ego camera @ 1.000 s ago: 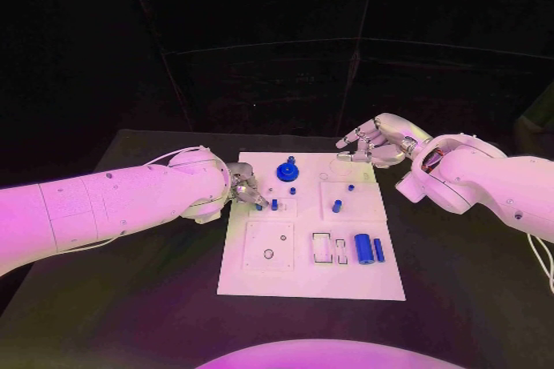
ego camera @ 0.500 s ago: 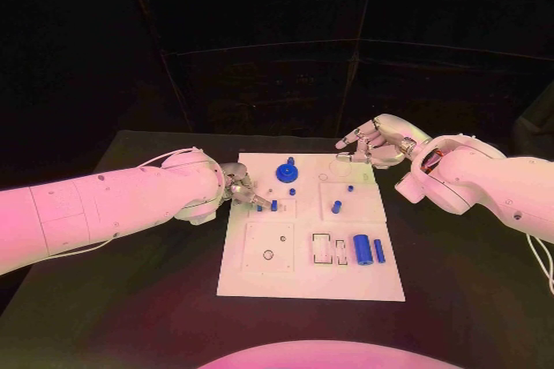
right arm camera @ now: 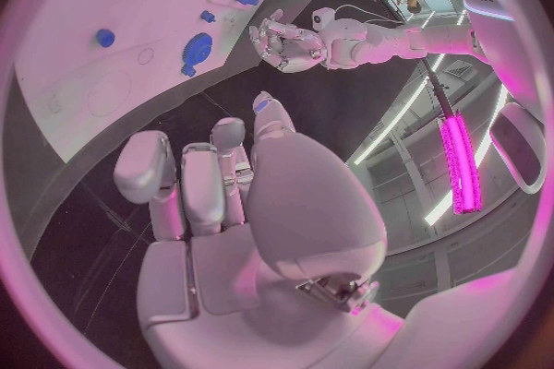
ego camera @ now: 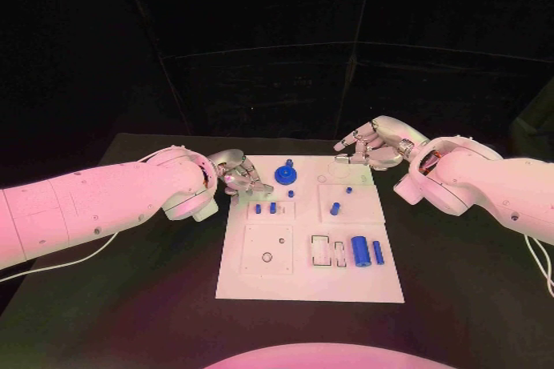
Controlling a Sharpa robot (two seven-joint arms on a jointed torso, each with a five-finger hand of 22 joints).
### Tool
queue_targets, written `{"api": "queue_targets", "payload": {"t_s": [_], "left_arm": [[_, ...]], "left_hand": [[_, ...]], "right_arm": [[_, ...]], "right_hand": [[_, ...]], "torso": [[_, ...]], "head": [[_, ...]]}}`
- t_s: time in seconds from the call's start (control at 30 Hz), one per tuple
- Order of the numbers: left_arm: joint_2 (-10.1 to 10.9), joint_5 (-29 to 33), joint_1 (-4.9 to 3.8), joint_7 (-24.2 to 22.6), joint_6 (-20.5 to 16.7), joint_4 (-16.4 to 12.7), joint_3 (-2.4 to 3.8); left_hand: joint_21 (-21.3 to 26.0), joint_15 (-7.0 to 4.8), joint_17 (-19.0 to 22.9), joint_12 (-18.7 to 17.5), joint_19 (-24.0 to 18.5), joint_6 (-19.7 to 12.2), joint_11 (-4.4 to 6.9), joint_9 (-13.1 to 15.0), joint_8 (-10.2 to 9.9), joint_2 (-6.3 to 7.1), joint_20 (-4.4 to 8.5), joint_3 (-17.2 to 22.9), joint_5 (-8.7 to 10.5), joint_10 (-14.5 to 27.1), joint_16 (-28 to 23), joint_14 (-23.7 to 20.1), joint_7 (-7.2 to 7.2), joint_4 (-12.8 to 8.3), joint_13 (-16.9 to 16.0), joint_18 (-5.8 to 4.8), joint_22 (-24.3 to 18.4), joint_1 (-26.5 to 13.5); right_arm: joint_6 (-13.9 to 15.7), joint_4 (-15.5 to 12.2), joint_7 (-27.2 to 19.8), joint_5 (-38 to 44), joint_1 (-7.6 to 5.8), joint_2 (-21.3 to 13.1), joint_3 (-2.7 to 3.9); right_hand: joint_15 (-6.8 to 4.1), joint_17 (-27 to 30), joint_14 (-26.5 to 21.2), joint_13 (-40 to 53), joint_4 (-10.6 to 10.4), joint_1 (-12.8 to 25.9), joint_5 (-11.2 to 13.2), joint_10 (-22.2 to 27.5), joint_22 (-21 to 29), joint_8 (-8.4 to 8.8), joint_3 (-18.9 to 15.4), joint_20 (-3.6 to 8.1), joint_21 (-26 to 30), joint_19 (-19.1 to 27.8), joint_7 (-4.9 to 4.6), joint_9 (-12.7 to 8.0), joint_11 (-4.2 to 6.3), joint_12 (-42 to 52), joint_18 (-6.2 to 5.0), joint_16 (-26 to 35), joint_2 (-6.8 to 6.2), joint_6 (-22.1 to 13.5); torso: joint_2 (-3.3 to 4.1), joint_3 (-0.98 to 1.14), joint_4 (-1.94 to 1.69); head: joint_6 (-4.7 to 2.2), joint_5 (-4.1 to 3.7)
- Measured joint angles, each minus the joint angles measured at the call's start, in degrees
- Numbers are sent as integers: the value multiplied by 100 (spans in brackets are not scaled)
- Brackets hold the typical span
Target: Assemble the parts on the task board
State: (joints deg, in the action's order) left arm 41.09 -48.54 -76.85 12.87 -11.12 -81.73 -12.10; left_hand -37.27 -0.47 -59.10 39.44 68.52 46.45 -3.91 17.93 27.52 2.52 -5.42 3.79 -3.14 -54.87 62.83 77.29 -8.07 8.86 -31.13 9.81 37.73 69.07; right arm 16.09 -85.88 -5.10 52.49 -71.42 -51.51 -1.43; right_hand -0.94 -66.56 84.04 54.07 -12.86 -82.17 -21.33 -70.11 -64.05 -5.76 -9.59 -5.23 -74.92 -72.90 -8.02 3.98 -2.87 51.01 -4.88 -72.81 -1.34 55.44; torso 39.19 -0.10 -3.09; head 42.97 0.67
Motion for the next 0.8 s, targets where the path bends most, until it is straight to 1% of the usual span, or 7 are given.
{"api": "queue_targets", "payload": {"t_s": [0.07,0.13,0.27,0.43,0.57,0.7,0.8], "left_arm": [[-46,107,-8,-313,-58,23,0],[-159,110,-14,-610,-81,76,0],[-431,-158,-18,-896,-62,230,-1],[-811,-860,-18,-1015,14,634,-6],[-1014,-1336,-12,-1031,66,886,-6],[-1217,-1832,1,-1031,133,1125,-6],[-1357,-2153,15,-1018,198,1253,-9]], "left_hand": [[135,18,300,-190,-38,-25,-33,-67,-53,-215,-33,311,0,215,-284,-191,-25,-307,170,0,-99,614],[222,50,439,-405,-39,-8,-72,-174,-154,-234,-34,674,0,311,-395,-299,-74,-546,388,0,-166,1044],[284,100,504,-762,-57,33,-109,-413,-382,22,-56,1085,0,347,-372,-347,-115,-682,810,0,-226,1169],[202,128,79,-1016,138,110,-164,-595,-553,315,-105,1153,0,403,148,-21,-103,-645,1138,-1,-218,928],[60,117,-287,-1131,316,179,-150,-711,-667,423,-97,1133,0,432,578,222,-76,-625,1331,-1,-140,882],[-895,90,-883,-1209,762,315,-150,-857,-813,442,-64,1130,0,431,1194,549,-45,-628,1553,-8,739,900],[-1496,68,-1194,-1248,1002,417,-98,-945,-894,452,-42,1139,0,379,1504,649,-20,-665,1703,-142,1305,911]], "right_arm": [[0,3,0,0,0,0,0],[0,7,0,0,0,1,0],[0,17,0,0,0,14,0],[0,19,0,0,0,39,0],[0,19,0,0,0,46,0],[0,18,0,0,0,52,0],[0,15,0,0,0,62,0]], "right_hand": [[0,0,0,0,0,0,0,0,0,0,0,0,0,0,0,0,0,0,0,0,0,0],[0,0,0,0,0,0,0,0,0,0,0,0,0,0,0,0,0,0,0,0,0,0],[0,0,0,1,0,0,0,0,0,0,0,0,0,0,0,0,0,0,0,0,0,0],[0,0,0,1,0,0,0,0,-1,0,0,0,0,0,0,0,0,0,0,0,0,0],[0,-1,0,1,0,0,0,0,-1,0,0,0,0,0,0,0,0,0,0,0,0,0],[0,-1,0,1,0,0,0,0,-1,0,0,0,0,0,0,0,0,0,0,0,0,0],[0,-1,0,1,0,0,0,0,-1,0,0,0,0,0,0,0,0,0,0,0,0,0]], "torso": [[1,1,0],[3,1,0],[6,1,0],[7,2,5],[9,3,12],[10,4,14],[11,4,14]], "head": [[-5,-5],[-18,-13],[-30,-19],[-44,-36],[-52,-48],[-54,-60],[-54,-70]]}}
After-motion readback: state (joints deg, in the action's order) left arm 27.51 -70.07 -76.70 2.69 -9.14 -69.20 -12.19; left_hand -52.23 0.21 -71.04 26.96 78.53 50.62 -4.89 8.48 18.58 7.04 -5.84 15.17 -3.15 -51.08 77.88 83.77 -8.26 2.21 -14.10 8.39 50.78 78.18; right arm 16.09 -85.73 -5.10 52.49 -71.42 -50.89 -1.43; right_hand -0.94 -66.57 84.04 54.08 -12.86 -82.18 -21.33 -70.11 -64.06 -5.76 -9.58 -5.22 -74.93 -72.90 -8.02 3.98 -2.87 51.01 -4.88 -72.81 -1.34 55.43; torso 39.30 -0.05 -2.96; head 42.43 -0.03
